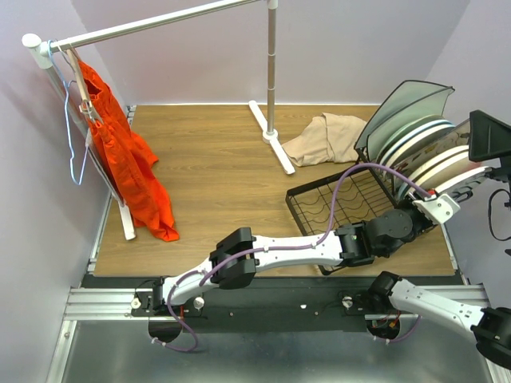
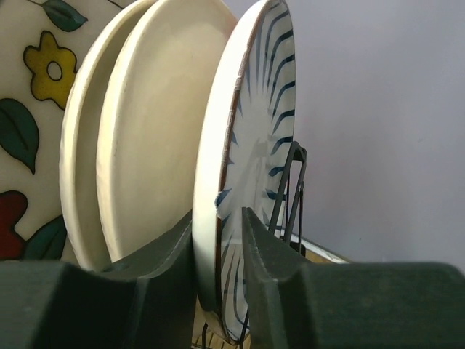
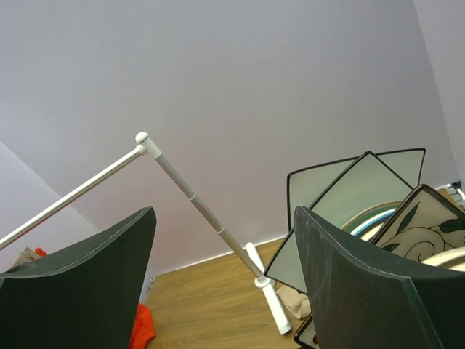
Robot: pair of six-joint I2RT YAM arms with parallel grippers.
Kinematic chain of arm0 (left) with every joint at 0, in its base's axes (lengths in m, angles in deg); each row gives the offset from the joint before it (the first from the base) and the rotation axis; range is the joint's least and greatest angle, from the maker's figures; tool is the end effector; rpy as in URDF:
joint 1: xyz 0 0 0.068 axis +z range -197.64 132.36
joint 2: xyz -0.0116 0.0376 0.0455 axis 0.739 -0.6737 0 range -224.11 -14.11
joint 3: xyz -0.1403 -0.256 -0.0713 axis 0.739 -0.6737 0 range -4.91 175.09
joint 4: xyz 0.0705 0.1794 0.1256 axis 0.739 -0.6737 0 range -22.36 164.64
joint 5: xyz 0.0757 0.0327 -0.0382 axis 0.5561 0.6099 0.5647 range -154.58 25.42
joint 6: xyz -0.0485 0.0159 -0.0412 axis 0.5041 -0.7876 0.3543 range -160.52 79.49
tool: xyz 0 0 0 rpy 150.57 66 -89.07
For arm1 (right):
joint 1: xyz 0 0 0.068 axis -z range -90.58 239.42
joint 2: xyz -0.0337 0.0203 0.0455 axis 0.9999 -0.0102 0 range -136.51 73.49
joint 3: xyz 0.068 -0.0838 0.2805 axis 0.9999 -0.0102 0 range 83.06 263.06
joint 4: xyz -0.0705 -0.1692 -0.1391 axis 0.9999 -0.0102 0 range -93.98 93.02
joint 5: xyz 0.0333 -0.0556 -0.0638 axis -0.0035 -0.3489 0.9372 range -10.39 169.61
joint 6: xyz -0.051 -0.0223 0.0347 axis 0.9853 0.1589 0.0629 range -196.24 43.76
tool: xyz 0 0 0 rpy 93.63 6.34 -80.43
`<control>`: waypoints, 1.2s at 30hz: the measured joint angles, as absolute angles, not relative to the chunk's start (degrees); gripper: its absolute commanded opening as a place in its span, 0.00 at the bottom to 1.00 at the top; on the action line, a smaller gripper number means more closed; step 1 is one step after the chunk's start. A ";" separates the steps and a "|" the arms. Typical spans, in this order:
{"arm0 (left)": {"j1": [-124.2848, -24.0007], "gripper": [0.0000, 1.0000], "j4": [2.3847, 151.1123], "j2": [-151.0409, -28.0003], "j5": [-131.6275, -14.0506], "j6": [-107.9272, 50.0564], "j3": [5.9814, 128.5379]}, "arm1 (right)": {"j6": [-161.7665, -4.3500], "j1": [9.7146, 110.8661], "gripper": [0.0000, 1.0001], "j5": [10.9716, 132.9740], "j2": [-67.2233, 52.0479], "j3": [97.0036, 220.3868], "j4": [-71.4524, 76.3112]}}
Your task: Unload the plates from the dish rack
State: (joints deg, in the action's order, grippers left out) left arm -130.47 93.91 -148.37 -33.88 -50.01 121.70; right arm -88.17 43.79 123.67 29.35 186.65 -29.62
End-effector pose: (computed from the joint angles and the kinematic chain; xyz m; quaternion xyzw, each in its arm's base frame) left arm 0.0957 -0.5497 0.3782 0.2974 0.5700 -0.3121 0.6994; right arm 0.0011 -0.0502 0.5798 0.1649 0.5575 0.2078 0.7866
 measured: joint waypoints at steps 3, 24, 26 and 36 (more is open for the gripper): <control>-130.38 0.13 94.59 -148.74 -34.05 -50.41 122.05 | -88.14 43.79 0.85 123.67 29.66 186.11 -29.57; -130.21 0.00 95.24 -148.83 -35.41 -51.56 122.05 | -86.66 43.79 0.86 123.69 31.34 183.70 -27.24; -130.21 0.00 95.35 -148.81 -35.41 -51.54 122.05 | -86.64 43.79 0.86 123.69 31.49 183.55 -27.00; -130.27 0.00 95.57 -148.79 -35.41 -51.59 122.07 | -86.20 43.79 0.86 123.71 31.80 183.07 -26.54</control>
